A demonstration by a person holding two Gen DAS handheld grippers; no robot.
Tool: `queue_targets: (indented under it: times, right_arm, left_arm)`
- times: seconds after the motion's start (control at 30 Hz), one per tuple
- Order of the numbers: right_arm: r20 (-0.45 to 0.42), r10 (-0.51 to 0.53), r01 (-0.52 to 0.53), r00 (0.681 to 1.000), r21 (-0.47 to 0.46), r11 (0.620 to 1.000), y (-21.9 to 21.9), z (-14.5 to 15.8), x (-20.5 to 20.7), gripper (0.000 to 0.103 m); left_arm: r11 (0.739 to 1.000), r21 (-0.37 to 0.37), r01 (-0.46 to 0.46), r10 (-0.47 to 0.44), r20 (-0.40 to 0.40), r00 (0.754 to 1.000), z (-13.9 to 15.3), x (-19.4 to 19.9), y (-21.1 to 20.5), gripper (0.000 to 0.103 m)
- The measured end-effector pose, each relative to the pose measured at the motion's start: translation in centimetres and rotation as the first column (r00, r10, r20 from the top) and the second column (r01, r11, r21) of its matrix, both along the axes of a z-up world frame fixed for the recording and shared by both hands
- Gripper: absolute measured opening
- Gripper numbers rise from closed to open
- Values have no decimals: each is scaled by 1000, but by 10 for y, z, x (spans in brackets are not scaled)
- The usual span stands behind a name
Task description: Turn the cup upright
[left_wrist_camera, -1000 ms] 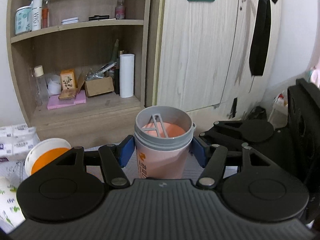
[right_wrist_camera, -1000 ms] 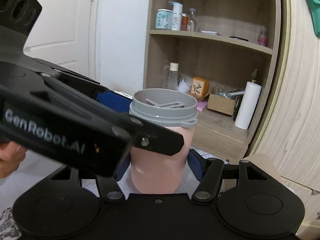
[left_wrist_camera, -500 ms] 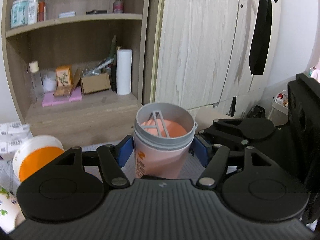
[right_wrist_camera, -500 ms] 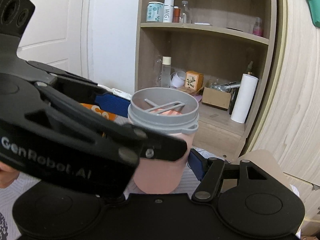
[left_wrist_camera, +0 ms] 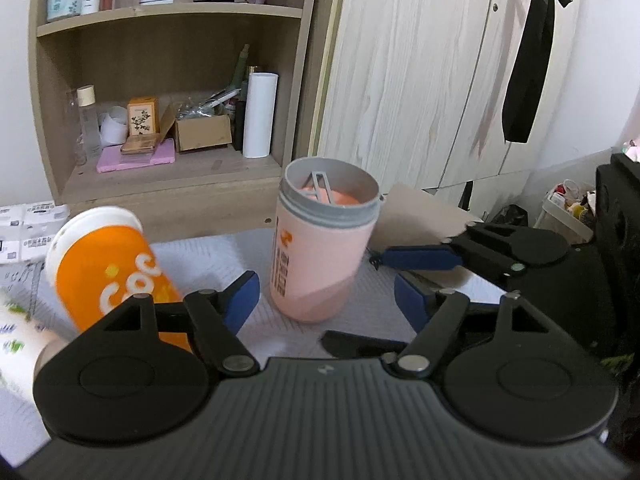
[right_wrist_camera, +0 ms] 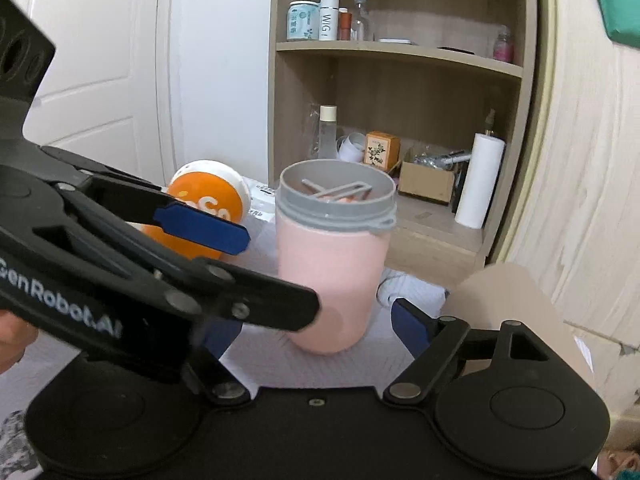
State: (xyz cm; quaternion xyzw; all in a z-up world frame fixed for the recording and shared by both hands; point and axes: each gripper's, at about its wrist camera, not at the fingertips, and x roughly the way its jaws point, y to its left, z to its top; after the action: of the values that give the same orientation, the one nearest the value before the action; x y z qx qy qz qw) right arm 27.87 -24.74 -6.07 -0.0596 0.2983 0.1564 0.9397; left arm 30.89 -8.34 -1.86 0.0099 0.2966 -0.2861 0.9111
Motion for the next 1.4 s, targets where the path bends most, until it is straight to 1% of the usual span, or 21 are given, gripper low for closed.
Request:
queue_targets:
  times: [0.1,0.23,0.3,0.4,0.5,0.6,0.63,0.73,0.8,0.87,0.93,0.97,1.1,1.17,1.23,1.3,1.37,1.4]
  right_arm:
    - [-15,1,0,1000,22,1000,-4,3,-19,85]
    - [-4,-15,15,1000,34,999,-6,11,-50,85]
    - [6,-32,31,999,45,998,-7,16,-65,85]
    - [56,-60,57,997,44,997,-4,25,-92,85]
    - [112,-98,93,989,49,994,2,34,-120,85]
    - [144,-129,123,981,54,991,9,41,-143,85]
    - [158,-131,124,979,51,991,13,44,-152,85]
    - [201,-156,156,967,17,988,22,52,-170,85]
    - [243,-187,197,952,-17,980,27,56,-180,85]
    - [257,-214,227,942,-24,974,30,60,-187,85]
    - [251,-243,256,937,-19,966,31,63,-192,85]
    - [252,-256,268,933,-14,963,32,65,-196,85]
    - [257,-315,323,914,9,946,31,71,-209,85]
    - [253,-341,344,905,34,938,29,72,-214,86]
    - [247,-373,374,894,46,926,27,73,-219,90]
    - [248,-399,397,883,64,916,26,73,-224,92]
    - [252,-414,409,875,73,910,27,73,-228,98]
    - [260,-419,415,870,71,907,29,73,-230,102]
  left_arm:
    - [1000,-4,-15,15,3,1000,2,-18,8,74]
    - [995,52,-85,81,73,994,8,-56,12,74]
    - [992,60,-107,100,106,989,12,-77,15,74]
    - [990,48,-131,123,138,983,18,-106,22,74]
    - [986,60,-153,140,180,974,23,-136,26,74]
    - [983,68,-171,156,183,971,29,-162,31,78]
    - [980,74,-186,169,189,967,31,-170,31,79]
    - [965,78,-252,229,227,947,36,-192,37,80]
    - [955,68,-288,266,234,935,38,-201,42,80]
    - [943,59,-326,304,243,921,39,-209,46,81]
    - [931,57,-359,333,262,906,39,-217,49,82]
    - [926,59,-373,345,269,899,38,-220,50,84]
    - [915,52,-400,371,282,885,35,-230,54,86]
    - [910,41,-412,384,286,878,35,-231,58,90]
    - [905,29,-425,399,292,869,36,-234,62,94]
    - [899,22,-437,411,305,859,36,-236,66,97]
    - [891,21,-453,424,316,849,36,-238,69,102]
    - [888,25,-459,428,318,846,36,-238,69,103]
